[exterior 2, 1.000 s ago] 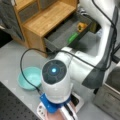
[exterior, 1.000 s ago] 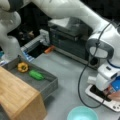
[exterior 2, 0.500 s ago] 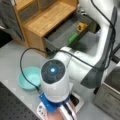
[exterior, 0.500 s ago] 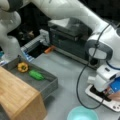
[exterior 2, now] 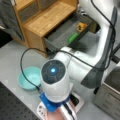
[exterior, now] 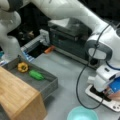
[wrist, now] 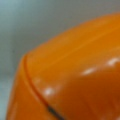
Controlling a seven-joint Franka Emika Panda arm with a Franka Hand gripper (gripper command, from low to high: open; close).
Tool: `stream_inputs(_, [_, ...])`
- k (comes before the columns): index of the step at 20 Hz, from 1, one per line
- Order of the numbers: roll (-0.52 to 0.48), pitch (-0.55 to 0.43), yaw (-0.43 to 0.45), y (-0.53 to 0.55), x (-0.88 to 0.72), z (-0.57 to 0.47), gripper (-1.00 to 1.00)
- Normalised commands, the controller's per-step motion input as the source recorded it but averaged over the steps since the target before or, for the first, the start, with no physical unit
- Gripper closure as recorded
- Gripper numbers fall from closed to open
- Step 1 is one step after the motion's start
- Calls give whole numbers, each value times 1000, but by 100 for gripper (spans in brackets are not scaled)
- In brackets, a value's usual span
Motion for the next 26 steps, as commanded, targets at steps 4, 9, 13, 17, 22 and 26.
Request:
stream_inputs(4, [-88,-140,98,-99,-305,-87,-100])
stream_inputs(9, [-92,-144,100,-77,-306,-92,-100])
stream_inputs(13, [-100,-148,97,-53,-304,-93,-100])
stream_inputs(17, [-106,-142,97,-65,-315,-78,100])
stream_inputs(22, [-109,-149,97,-72,-325,-89,100])
stream_inputs(26, [-107,-159,102,-81,-325,-106,100])
